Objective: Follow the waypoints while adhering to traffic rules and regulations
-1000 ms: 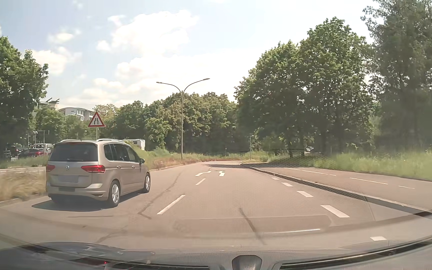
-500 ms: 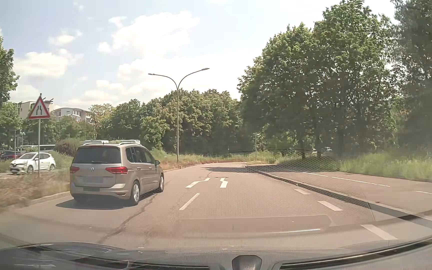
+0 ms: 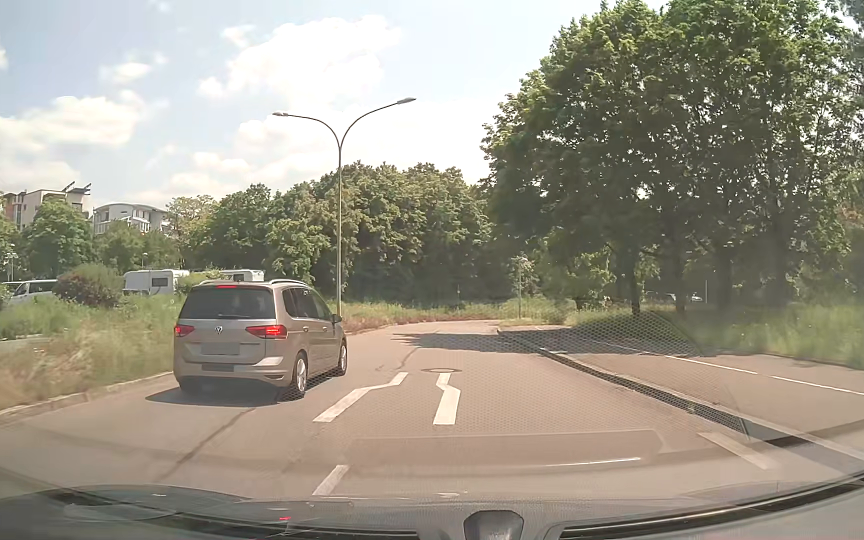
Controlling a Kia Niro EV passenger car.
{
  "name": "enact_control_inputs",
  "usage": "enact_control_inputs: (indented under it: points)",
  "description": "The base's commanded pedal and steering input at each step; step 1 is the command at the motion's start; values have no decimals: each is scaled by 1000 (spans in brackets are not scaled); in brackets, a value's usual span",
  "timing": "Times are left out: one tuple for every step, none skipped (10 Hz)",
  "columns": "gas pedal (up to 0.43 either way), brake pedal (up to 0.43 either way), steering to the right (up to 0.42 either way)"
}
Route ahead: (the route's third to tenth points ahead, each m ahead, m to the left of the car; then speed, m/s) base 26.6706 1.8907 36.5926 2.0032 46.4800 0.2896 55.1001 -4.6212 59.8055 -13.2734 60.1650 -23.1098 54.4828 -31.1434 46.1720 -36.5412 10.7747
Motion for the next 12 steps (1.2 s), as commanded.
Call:
enact_control_inputs:
  points:
    - [0, 0, -2]
    - [0, 0, -2]
    - [0, 0, -2]
    - [0, 0, 0]
    - [0, 0, 0]
    - [0, 0, 0]
    - [0, 0, 0]
    - [0, 0, 0]
    - [0, 0, 1]
    - [0, 0, 1]
    - [0, 0, 1]
    - [0, 0, 1]
